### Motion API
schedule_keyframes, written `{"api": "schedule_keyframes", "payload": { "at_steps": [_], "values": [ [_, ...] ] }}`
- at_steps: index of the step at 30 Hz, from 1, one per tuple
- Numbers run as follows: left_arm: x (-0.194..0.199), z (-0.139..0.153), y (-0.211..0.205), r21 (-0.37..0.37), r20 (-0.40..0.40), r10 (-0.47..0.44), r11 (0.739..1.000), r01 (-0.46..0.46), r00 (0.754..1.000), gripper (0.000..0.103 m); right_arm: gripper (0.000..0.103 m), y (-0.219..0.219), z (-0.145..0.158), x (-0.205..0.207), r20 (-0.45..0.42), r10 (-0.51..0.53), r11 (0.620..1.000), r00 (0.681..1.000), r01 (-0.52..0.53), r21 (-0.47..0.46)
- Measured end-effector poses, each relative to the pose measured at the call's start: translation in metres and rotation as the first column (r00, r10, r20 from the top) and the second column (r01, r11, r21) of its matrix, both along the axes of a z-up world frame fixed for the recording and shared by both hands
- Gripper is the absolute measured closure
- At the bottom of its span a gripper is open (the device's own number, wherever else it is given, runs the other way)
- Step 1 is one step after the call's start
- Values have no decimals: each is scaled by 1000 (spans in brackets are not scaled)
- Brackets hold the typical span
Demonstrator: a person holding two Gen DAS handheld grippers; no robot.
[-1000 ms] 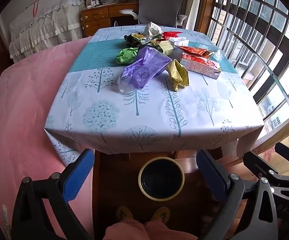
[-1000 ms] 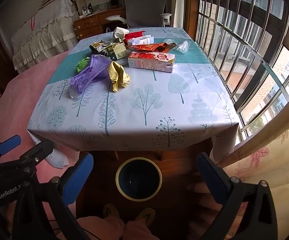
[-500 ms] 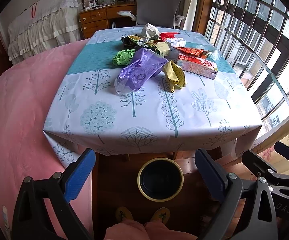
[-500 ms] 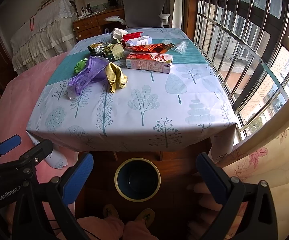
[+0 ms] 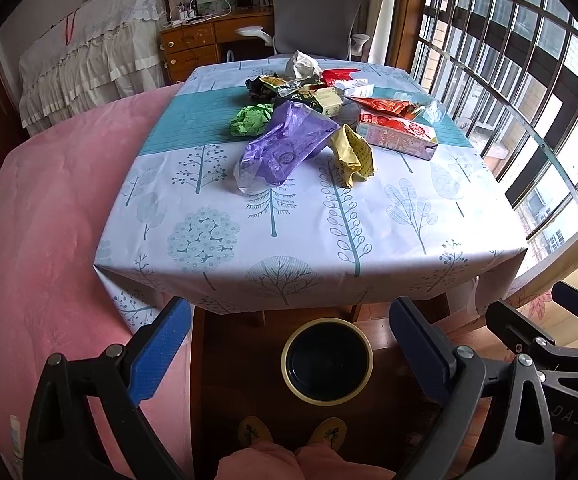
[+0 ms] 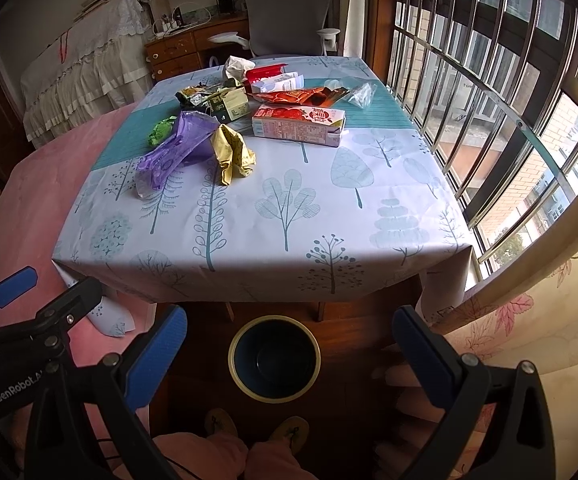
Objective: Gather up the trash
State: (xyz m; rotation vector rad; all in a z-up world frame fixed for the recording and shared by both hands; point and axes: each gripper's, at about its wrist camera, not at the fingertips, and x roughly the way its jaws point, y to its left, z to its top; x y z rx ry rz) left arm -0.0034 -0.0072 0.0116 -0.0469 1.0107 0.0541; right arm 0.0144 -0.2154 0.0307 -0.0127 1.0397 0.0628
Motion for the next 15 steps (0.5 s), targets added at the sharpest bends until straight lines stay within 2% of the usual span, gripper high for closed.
{"api": "schedule_keyframes", "payload": {
  "at_steps": [15],
  "values": [
    [-3, 0, 2, -4, 0, 2, 1000, -2, 1000, 5, 0, 5, 0, -3, 0, 0, 1000, 1000, 0, -5]
  ]
}}
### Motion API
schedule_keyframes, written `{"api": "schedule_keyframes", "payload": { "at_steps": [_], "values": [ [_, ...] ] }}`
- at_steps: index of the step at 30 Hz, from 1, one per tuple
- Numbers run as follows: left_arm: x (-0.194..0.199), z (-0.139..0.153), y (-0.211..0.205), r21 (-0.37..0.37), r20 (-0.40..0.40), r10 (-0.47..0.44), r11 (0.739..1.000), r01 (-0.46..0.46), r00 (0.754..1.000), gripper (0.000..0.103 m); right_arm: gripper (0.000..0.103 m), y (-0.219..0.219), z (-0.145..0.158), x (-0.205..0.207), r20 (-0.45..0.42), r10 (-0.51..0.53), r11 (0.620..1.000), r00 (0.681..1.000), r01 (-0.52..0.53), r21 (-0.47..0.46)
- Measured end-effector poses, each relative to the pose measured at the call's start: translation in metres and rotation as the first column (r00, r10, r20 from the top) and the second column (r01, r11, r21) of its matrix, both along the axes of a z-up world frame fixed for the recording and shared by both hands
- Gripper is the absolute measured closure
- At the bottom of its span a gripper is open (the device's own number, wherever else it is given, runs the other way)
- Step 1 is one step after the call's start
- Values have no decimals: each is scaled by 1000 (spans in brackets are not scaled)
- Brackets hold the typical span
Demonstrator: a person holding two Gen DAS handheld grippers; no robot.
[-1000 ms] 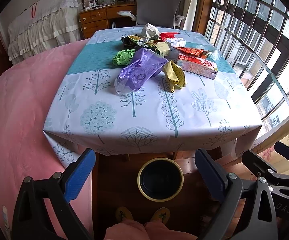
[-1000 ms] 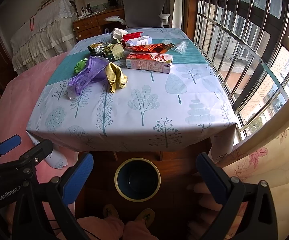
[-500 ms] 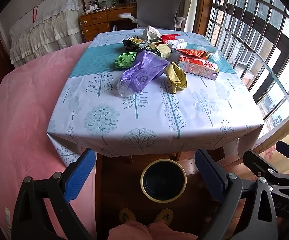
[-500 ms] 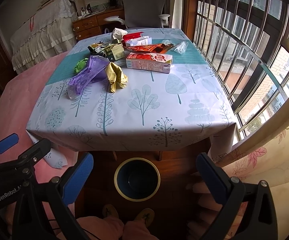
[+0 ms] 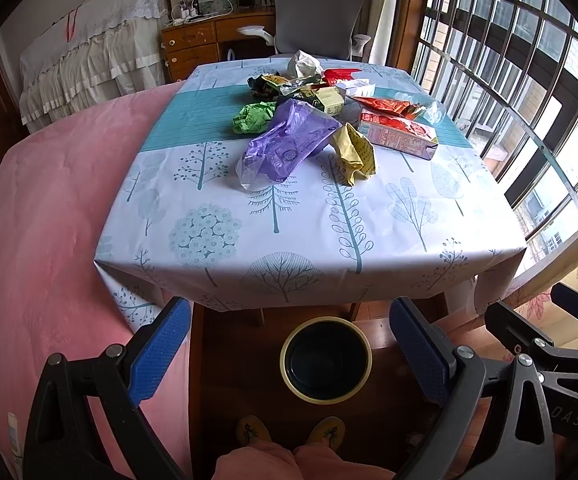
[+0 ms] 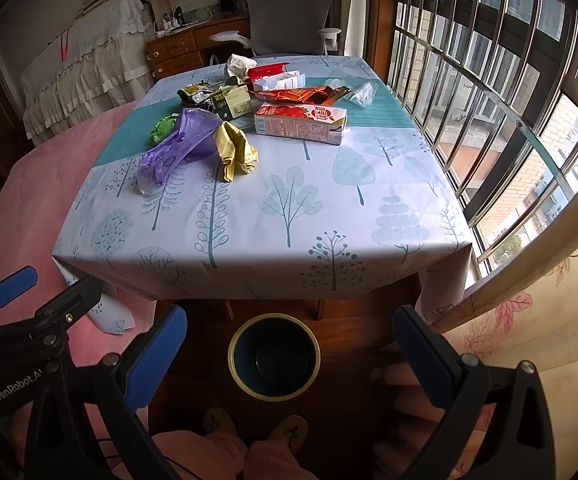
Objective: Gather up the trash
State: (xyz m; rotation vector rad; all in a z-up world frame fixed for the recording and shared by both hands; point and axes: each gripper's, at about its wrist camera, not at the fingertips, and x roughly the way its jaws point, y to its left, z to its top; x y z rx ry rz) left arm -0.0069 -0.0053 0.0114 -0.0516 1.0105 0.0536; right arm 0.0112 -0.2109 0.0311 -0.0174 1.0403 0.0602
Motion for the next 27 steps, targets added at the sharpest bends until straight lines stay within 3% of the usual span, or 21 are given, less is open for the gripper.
{"api": "schedule_keyframes", "payload": {
  "at_steps": [11, 15, 20, 27],
  "values": [
    [-3, 7, 2, 17, 6, -2, 1000, 2, 1000, 5, 3, 4, 3, -2, 5, 1, 1000, 1000, -1, 21],
    [-2, 10, 3, 17, 9, -2, 1000, 2, 1000, 5, 10, 7, 5, 0, 5, 5, 999, 1000, -6, 37],
    [2, 17, 7, 21, 29, -7, 1000, 6, 1000, 5, 11, 6, 6, 7, -4, 0, 998, 1000, 0, 59],
    [27, 18, 21, 18, 33, -31, 999, 31, 999, 5, 23, 18, 4, 30, -23, 2, 996, 1000, 0, 86]
  ]
}}
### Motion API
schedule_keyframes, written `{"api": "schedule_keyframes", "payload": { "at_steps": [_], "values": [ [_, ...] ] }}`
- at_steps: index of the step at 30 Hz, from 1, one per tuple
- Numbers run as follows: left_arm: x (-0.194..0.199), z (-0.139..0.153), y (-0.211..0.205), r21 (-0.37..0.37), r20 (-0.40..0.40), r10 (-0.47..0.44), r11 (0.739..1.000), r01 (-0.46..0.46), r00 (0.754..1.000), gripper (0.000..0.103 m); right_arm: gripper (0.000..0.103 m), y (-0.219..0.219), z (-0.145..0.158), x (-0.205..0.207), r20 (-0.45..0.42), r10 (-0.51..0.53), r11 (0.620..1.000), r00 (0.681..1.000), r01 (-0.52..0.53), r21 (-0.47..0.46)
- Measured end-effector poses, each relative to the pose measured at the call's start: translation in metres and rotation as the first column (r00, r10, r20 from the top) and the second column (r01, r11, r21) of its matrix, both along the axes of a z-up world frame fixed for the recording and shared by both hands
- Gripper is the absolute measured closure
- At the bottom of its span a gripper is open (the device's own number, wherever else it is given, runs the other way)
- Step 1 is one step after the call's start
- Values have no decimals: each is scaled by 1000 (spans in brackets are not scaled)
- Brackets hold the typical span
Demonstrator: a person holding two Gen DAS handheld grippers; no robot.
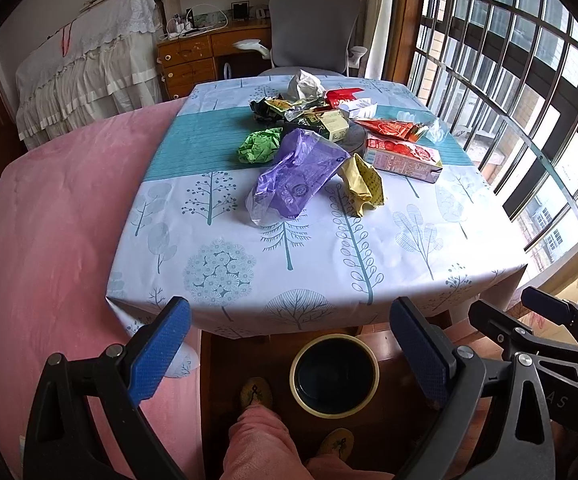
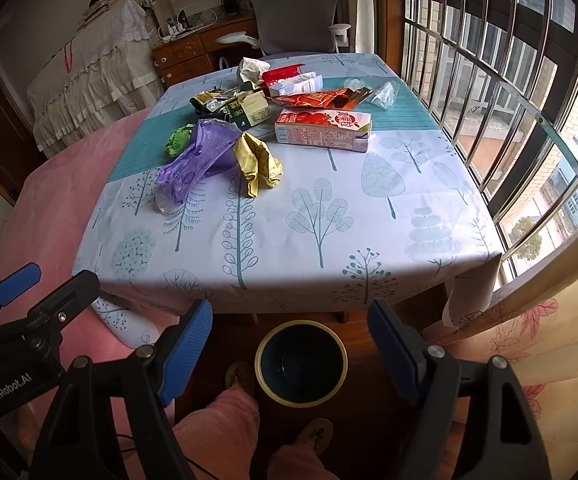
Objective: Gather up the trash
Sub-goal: 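Grasp the purple plastic bag with the left gripper while the right gripper grasps the yellow wrapper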
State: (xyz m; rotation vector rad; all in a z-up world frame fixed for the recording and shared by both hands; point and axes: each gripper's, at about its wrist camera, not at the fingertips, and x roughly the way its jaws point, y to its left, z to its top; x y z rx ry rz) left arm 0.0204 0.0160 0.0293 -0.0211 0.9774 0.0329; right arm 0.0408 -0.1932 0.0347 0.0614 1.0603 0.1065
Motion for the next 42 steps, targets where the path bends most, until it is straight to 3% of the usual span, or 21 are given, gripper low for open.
{"api": "schedule_keyframes", "payload": {
  "at_steps": [8, 12, 16, 21, 22, 27, 30, 36, 42],
  "values": [
    [66, 7, 30, 33, 0, -63, 997, 63, 998, 5, 25, 28, 1, 52, 1, -9, 1000, 1000, 9, 12],
    [112, 2, 45, 5, -61, -130, 991, 131, 990, 5, 25, 40, -10, 92, -9, -8, 1000, 1000, 9, 8],
    [153, -17, 53, -44, -138, -215, 976, 211, 967, 5, 25, 50, -28, 133, -17, -4, 1000, 1000, 4, -16],
    [196, -51, 52, -76, -232, -314, 950, 304, 921, 5, 26, 61, -59, 180, -62, 12, 1000, 998, -14, -20],
    [202, -57, 50, -76, -243, -331, 943, 323, 912, 5, 27, 63, -65, 187, -63, 21, 999, 998, -23, -31],
    [226, -77, 40, -75, -296, -398, 916, 395, 868, 5, 57, 73, -91, 216, -135, 26, 996, 991, -37, -81],
    [233, -87, 31, -73, -317, -433, 898, 434, 843, 5, 67, 69, -98, 217, -158, 1, 997, 987, -13, -76],
    [245, -103, 16, -66, -346, -466, 878, 474, 814, 5, 71, 62, -95, 209, -151, -38, 997, 988, 26, -77],
    [255, -113, 9, -41, -349, -466, 874, 484, 813, 5, 73, 49, -91, 203, -153, -99, 995, 983, 94, -44]
  ]
}}
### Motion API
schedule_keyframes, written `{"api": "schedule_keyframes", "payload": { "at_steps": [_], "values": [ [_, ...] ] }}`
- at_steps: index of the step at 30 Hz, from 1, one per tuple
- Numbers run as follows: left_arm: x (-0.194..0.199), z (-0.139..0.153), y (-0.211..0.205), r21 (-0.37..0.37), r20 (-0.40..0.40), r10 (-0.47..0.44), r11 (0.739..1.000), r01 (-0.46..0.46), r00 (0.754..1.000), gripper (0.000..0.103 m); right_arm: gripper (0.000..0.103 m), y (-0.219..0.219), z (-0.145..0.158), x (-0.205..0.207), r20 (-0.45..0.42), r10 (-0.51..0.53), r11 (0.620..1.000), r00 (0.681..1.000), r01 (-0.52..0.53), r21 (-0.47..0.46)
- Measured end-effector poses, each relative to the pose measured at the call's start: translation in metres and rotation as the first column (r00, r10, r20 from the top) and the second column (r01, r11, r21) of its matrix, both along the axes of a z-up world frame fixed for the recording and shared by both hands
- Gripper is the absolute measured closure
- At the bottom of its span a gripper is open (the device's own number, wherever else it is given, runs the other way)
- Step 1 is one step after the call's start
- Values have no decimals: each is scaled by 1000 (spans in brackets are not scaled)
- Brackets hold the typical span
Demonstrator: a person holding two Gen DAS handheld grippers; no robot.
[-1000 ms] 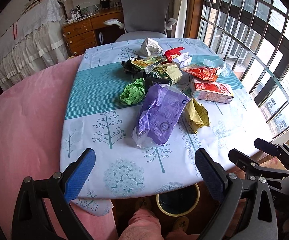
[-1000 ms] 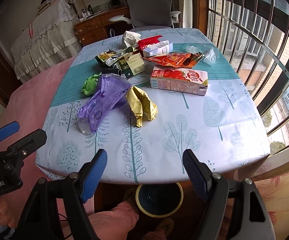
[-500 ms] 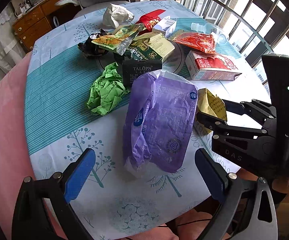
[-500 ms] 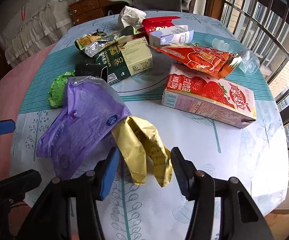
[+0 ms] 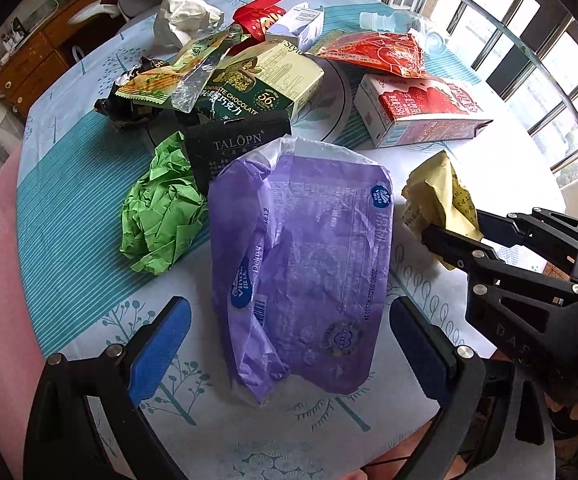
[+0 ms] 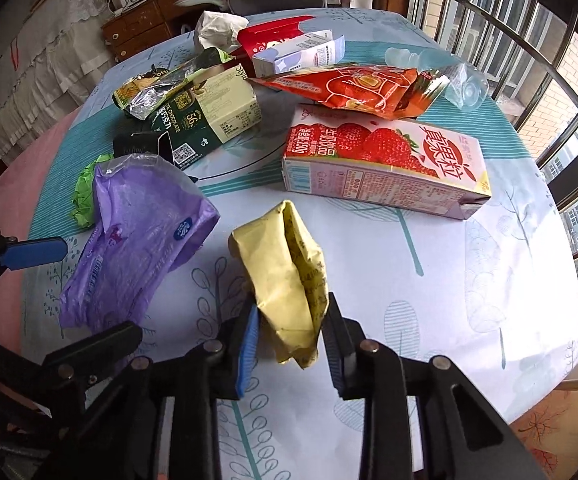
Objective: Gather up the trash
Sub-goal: 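Grasp the purple plastic bag with the left gripper while the right gripper grasps the yellow wrapper, then carry the purple bag and yellow wrapper in both grippers over the trash bin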
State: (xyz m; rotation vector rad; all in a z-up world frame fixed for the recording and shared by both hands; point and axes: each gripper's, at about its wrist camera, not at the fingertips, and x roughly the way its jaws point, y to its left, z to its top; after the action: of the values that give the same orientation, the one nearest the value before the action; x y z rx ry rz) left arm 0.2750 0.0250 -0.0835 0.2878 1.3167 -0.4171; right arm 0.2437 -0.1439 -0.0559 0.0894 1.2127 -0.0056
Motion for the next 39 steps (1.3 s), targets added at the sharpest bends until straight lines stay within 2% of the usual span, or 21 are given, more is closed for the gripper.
{"api": "schedule_keyframes", "payload": {
  "at_steps": [3, 7, 11, 13, 14, 16, 17, 18, 19, 22, 29, 35, 39],
  "values": [
    [3, -2, -3, 6, 21, -6, 1000, 6, 1000, 7, 73, -1, 6, -2, 15, -5, 1000, 1000, 5, 12],
    [5, -6, -8, 7, 22, -29, 1000, 29, 999, 24, 73, 2, 15, -3, 39, -3, 1000, 999, 2, 28],
    [8, -15, -7, 8, 6, -23, 1000, 23, 1000, 31, 74, 5, 20, -5, 44, -2, 999, 999, 1, 37],
    [11, -20, -4, 2, -11, -19, 1000, 19, 1000, 45, 74, 5, 20, -6, 39, -3, 999, 999, 2, 38],
    [12, -21, -3, 2, -15, -17, 1000, 17, 1000, 48, 74, 6, 20, -7, 36, -2, 999, 999, 1, 38],
    [14, -23, -1, -4, -22, -16, 1000, 16, 1000, 68, 75, 6, 19, -9, 24, -1, 999, 1000, 0, 41],
    [14, -23, 0, -6, -22, -12, 1000, 12, 1000, 69, 75, 6, 19, -8, 21, 0, 999, 1000, -1, 44],
    [14, -21, 2, -12, -18, -6, 1000, 5, 1000, 75, 75, 6, 20, -9, 18, 2, 999, 1000, -3, 46],
    [13, -20, 3, -19, -17, 1, 1000, -1, 1000, 85, 75, 6, 21, -9, 17, 4, 999, 1000, -5, 50],
    [11, -12, 10, -31, -6, 35, 999, -35, 999, 92, 75, 7, 28, -13, 24, 24, 998, 999, -26, 60],
    [-20, 39, 14, -52, 112, 104, 994, -98, 988, 94, 75, 6, 57, -26, 85, 115, 990, 990, -122, 74],
    [-66, 88, 4, -81, 214, 222, 975, -209, 951, 94, 75, -8, 89, -49, 170, 205, 969, 964, -224, 106],
    [-104, 107, -8, -101, 256, 300, 954, -283, 919, 94, 75, -20, 109, -73, 219, 279, 945, 935, -308, 110]
  ]
}}
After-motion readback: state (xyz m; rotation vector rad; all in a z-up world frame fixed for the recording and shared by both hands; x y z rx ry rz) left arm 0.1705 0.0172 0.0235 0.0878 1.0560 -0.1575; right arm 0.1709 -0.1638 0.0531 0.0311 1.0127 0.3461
